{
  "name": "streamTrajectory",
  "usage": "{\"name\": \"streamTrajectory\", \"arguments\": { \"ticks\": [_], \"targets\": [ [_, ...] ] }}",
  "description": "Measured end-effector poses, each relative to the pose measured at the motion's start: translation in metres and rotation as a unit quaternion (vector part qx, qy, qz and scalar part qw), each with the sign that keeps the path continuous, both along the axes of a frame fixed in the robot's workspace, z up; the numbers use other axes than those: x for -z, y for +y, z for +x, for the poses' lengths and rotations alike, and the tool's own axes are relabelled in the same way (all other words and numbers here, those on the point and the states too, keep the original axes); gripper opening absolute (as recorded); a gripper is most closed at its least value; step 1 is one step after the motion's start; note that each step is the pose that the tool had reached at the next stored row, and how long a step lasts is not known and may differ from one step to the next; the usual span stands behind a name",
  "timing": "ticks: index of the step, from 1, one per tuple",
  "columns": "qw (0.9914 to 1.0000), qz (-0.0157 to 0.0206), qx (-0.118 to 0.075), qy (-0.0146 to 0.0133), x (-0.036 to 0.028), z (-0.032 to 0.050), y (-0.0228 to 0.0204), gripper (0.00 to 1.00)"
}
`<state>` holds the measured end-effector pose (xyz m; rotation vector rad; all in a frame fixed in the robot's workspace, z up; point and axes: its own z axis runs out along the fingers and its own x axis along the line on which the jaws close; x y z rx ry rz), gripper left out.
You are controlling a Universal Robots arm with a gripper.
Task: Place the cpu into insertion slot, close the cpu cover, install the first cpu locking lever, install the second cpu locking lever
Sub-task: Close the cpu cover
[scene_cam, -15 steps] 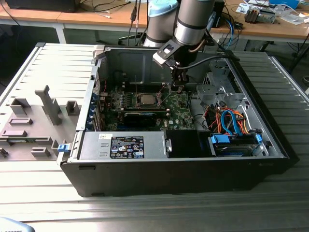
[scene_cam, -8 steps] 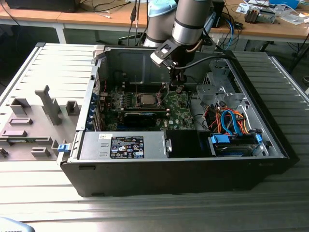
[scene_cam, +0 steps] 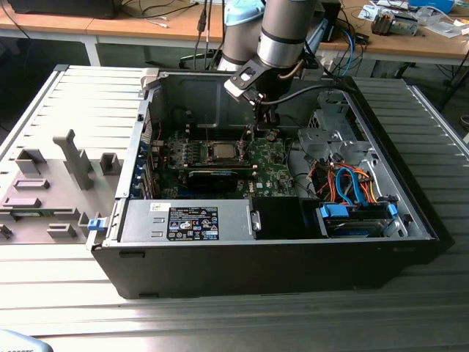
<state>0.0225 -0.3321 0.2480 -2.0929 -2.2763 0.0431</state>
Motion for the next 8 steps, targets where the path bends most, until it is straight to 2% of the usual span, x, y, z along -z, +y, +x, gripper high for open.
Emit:
{"name": "streamTrajectory", "arguments": {
  "ticks": [8],
  "targets": [
    [1.0,0.0,0.0,0.0,0.0,-0.0062,0.0,0.11]
  ]
}}
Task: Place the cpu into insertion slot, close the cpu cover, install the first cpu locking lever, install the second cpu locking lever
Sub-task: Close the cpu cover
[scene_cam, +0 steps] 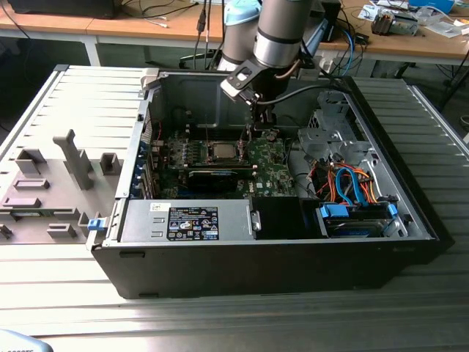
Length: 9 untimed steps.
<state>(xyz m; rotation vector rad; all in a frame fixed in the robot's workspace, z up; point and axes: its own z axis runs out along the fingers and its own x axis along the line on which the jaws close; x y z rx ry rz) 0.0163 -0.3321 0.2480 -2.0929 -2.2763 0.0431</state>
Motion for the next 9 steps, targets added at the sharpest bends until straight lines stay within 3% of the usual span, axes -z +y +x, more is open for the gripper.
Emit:
{"name": "streamTrajectory", "arguments": {
  "ticks": [9],
  "targets": [
    [1.0,0.0,0.0,0.0,0.0,-0.0099,0.0,0.11]
  ]
}}
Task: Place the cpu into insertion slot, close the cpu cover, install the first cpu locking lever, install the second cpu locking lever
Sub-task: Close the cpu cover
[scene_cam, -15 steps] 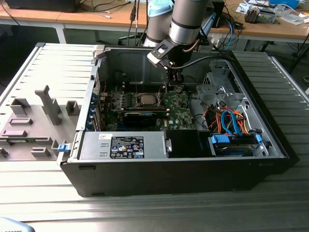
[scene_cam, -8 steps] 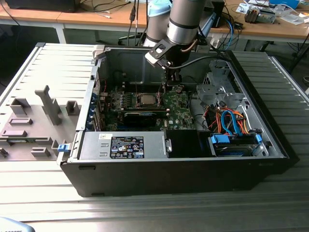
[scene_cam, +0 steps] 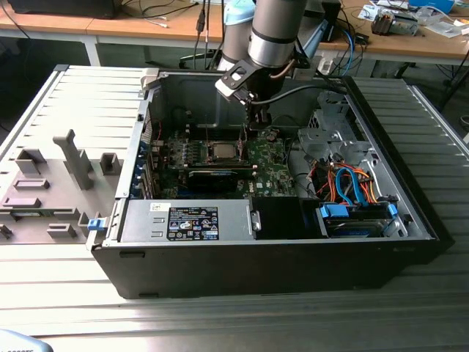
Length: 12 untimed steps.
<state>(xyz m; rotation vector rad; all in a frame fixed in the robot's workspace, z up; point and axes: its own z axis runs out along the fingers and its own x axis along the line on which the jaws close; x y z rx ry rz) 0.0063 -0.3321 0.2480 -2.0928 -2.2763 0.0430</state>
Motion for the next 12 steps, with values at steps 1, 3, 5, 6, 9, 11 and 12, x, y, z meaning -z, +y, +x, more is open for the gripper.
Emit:
{"name": "streamTrajectory", "arguments": {
  "ticks": [1,3,5,6,9,11,12],
  "targets": [
    [1.0,0.0,0.0,0.0,0.0,-0.001,0.0,0.11],
    [1.0,0.0,0.0,0.0,0.0,-0.0031,0.0,0.11],
    [1.0,0.0,0.0,0.0,0.0,-0.0072,0.0,0.11],
    [1.0,0.0,0.0,0.0,0.0,-0.0084,0.0,0.11],
    [1.0,-0.0001,0.0,-0.0001,0.0,-0.0122,0.0,0.11],
    [1.0,-0.0001,0.0,-0.0001,0.0,-0.0147,0.0,0.11],
    [1.0,-0.0001,0.0,-0.0001,0.0,-0.0157,0.0,0.11]
  ]
}}
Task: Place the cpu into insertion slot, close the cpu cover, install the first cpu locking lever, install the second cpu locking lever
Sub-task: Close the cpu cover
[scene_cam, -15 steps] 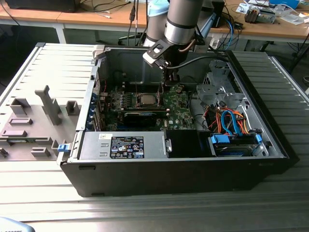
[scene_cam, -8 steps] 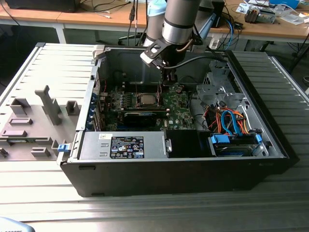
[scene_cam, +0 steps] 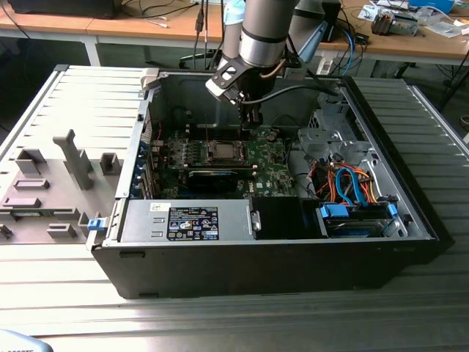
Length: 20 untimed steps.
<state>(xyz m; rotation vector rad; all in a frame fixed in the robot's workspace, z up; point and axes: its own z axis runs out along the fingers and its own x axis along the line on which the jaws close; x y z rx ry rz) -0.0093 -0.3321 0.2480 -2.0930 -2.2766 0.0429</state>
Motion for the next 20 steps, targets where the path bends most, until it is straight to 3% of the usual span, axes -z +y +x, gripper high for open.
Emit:
{"name": "streamTrajectory", "arguments": {
  "ticks": [16,20],
  "targets": [
    [1.0,0.0001,0.0,0.0,0.0005,-0.0263,0.0,0.11],
    [1.0,0.0001,0.0,0.0,0.0006,-0.0297,0.0,0.11]
  ]
}}
